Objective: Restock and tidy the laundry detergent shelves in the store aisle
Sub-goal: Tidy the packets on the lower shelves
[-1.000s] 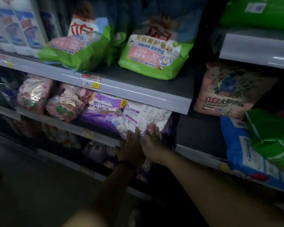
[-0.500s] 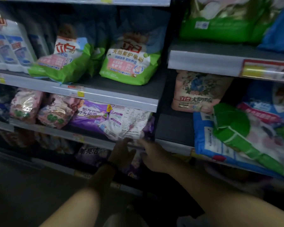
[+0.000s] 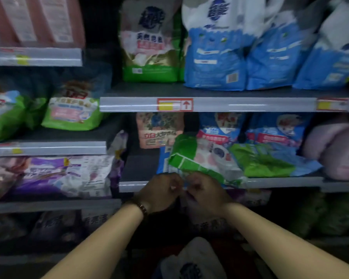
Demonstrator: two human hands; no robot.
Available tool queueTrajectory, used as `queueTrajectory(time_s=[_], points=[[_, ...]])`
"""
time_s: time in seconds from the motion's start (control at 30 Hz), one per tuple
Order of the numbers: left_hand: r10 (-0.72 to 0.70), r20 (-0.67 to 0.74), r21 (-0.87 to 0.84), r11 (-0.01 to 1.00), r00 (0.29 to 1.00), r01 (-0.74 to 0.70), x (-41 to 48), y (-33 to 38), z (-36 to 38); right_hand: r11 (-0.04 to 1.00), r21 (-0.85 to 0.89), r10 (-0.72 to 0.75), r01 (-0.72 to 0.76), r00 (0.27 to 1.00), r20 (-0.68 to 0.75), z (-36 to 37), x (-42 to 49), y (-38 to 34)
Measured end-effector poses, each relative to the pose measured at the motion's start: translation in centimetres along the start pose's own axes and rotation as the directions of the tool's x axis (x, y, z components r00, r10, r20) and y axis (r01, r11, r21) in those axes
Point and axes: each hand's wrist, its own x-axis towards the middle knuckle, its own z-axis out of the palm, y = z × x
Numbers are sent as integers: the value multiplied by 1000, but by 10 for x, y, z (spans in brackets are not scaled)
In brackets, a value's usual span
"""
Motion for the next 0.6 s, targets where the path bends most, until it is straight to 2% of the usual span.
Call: queueTrajectory(time_s=[0.13, 0.33, 0.47, 0.6], points=[[42, 44, 81, 996, 998, -45, 23, 37, 29, 990, 8, 143, -143, 987, -74, -48, -20, 36], [110, 150, 285, 947, 982, -150, 62, 78, 59, 897, 268, 410, -351, 887, -214, -88, -37, 96], [122, 251, 381, 899, 960, -214, 96, 104, 78, 786, 418, 562, -455, 808, -177, -110, -38, 134], [60, 317, 537, 812, 946, -231, 130, 111, 103, 748, 486, 587, -451, 793, -167, -122, -30, 184]])
